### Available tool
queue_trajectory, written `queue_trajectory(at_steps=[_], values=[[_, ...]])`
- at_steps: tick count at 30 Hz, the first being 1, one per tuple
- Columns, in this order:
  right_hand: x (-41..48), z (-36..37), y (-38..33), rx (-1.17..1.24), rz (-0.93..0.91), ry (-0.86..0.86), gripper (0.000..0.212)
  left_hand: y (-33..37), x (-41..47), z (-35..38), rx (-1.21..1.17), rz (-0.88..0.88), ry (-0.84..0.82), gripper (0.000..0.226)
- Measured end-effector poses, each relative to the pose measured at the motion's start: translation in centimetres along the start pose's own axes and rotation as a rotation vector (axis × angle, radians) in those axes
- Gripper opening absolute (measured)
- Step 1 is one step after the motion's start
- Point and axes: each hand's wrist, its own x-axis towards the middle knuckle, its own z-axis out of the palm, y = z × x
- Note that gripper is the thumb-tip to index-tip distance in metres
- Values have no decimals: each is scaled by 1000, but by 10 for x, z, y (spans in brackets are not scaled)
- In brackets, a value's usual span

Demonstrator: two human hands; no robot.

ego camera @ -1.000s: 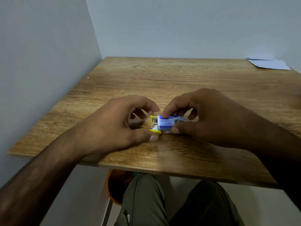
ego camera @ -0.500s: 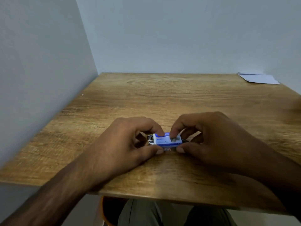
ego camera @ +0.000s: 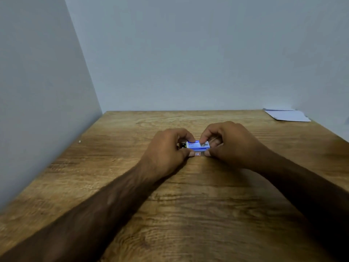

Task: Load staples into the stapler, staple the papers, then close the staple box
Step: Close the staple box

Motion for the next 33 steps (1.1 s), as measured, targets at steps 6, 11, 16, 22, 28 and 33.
queue_trajectory(at_steps=[6, 11, 16, 22, 28, 33], values=[[58, 13, 34, 85, 71, 166, 22, -17, 64, 25, -14, -23, 83, 23], [102, 25, 50, 119, 75, 249, 26, -32, 109, 35, 42, -26, 114, 21], [132, 31, 64, 103, 61, 287, 29, -42, 138, 41, 29, -41, 136, 22], [146, 32, 76, 91, 33, 294, 35, -50, 155, 45, -13, -31, 140, 24], [149, 33, 76, 113, 34, 286, 35, -53, 158, 43, -26, -25, 123, 30], [147, 32, 79, 157, 13, 338, 39, -56, 155, 41, -75, 8, 119, 63]])
